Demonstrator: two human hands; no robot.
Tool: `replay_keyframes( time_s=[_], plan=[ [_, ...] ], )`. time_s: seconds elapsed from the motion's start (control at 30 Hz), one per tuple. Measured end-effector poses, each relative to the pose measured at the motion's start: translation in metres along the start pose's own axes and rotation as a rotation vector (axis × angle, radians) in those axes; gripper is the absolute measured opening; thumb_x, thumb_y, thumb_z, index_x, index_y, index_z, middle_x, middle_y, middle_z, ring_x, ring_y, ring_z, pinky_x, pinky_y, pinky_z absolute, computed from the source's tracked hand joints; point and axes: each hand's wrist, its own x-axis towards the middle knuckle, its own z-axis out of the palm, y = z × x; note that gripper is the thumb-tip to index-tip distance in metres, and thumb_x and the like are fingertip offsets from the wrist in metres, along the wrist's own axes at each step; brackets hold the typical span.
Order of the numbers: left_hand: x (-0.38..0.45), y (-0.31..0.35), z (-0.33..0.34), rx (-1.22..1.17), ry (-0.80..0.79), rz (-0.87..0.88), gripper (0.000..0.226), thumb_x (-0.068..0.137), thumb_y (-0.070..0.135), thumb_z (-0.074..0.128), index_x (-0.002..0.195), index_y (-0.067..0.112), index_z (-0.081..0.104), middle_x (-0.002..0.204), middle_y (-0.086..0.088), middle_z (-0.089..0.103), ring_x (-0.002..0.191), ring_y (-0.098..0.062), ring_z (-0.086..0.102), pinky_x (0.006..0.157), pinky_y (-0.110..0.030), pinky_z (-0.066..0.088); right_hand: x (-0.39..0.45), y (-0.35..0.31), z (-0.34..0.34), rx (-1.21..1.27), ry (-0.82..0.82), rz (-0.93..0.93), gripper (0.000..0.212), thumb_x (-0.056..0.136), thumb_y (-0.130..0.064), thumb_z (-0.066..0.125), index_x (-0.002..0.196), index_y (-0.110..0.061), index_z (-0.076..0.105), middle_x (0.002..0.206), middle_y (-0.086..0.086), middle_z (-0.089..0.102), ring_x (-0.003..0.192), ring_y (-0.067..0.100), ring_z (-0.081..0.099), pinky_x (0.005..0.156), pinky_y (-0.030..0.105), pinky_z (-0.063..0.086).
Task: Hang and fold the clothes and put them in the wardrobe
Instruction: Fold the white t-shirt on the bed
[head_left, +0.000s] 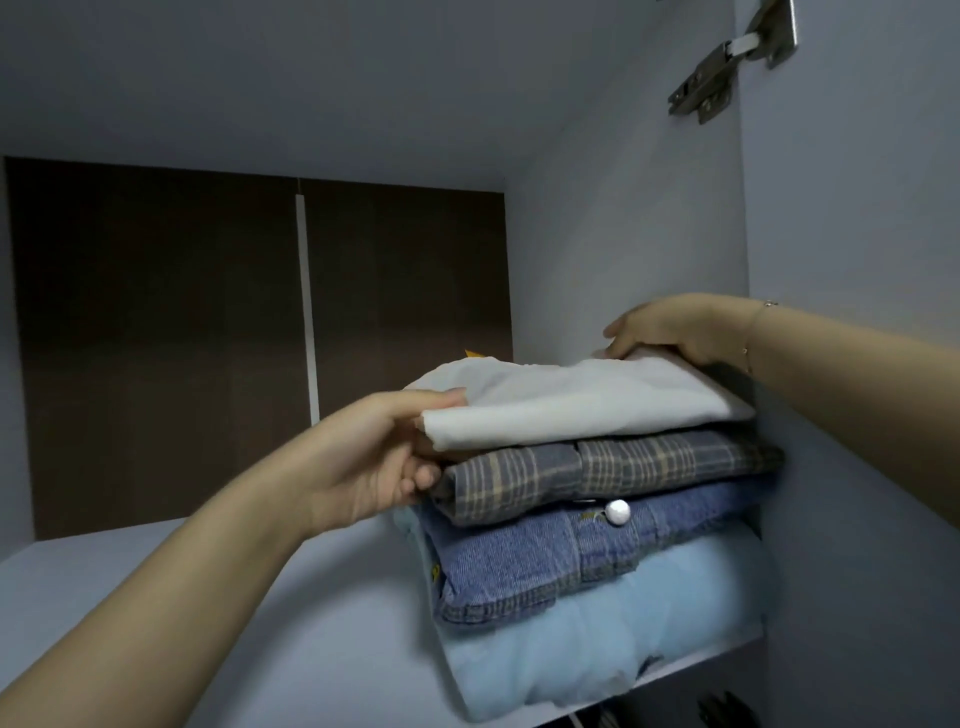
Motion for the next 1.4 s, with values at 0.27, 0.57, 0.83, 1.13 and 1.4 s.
replay_keyframes(
  time_s=[0.27, 0.57, 0.83, 1.13, 1.4],
  plan=[
    [0.032, -0.002, 0.012, -0.159, 0.237, 0.03, 0.018, 0.092, -0.002, 0.051, 0.107, -0.003, 0.062, 0.09, -0.017, 0.069, 0.063, -0.022, 0.068, 0.056, -0.026, 0.056, -0.008, 0.016, 0.008, -0.265, -0.063, -0.058, 0.032, 0.097, -0.018, 0.051, 0.127, -0.009, 0.06, 0.123, 0.015, 0.062, 0.126, 0.036, 0.052, 0.1, 0.037, 0.045],
    [0.025, -0.011, 0.019, -0.198, 0.341, 0.123, 0.016, 0.094, -0.007, 0.046, 0.104, 0.003, 0.053, 0.091, -0.02, 0.05, 0.073, -0.025, 0.052, 0.059, -0.031, 0.046, 0.004, 0.017, 0.016, -0.249, 0.079, -0.163, 0.062, 0.088, -0.042, 0.064, 0.138, -0.009, 0.05, 0.137, 0.012, 0.055, 0.121, 0.029, 0.054, 0.098, 0.03, 0.043],
    [-0.014, -0.003, 0.047, -0.067, 0.206, 0.221, 0.025, 0.091, 0.003, 0.059, 0.116, 0.002, 0.064, 0.071, -0.01, 0.071, 0.052, -0.008, 0.06, 0.047, -0.013, 0.049, -0.004, 0.03, 0.009, -0.561, 0.238, -0.155, 0.05, 0.101, -0.042, 0.044, 0.124, 0.0, 0.059, 0.132, 0.019, 0.057, 0.118, 0.033, 0.054, 0.085, 0.032, 0.038],
    [-0.035, -0.018, 0.048, 0.071, 0.154, 0.179, 0.017, 0.091, 0.003, 0.057, 0.101, 0.008, 0.071, 0.07, -0.009, 0.071, 0.046, -0.004, 0.054, 0.046, -0.011, 0.045, -0.007, 0.043, 0.012, -0.758, 0.267, -0.244, 0.042, 0.093, -0.041, 0.058, 0.109, -0.003, 0.067, 0.11, 0.018, 0.067, 0.102, 0.034, 0.061, 0.088, 0.037, 0.05],
    [-0.04, -0.019, 0.049, 0.094, 0.163, 0.264, 0.02, 0.092, 0.005, 0.057, 0.093, 0.012, 0.076, 0.079, -0.012, 0.073, 0.049, -0.005, 0.056, 0.05, -0.011, 0.046, -0.052, -0.009, 0.039, -0.413, -0.137, -0.627, 0.053, 0.099, -0.051, 0.043, 0.145, -0.026, 0.044, 0.149, -0.012, 0.042, 0.136, 0.007, 0.036, 0.114, 0.024, 0.021]
  ],
)
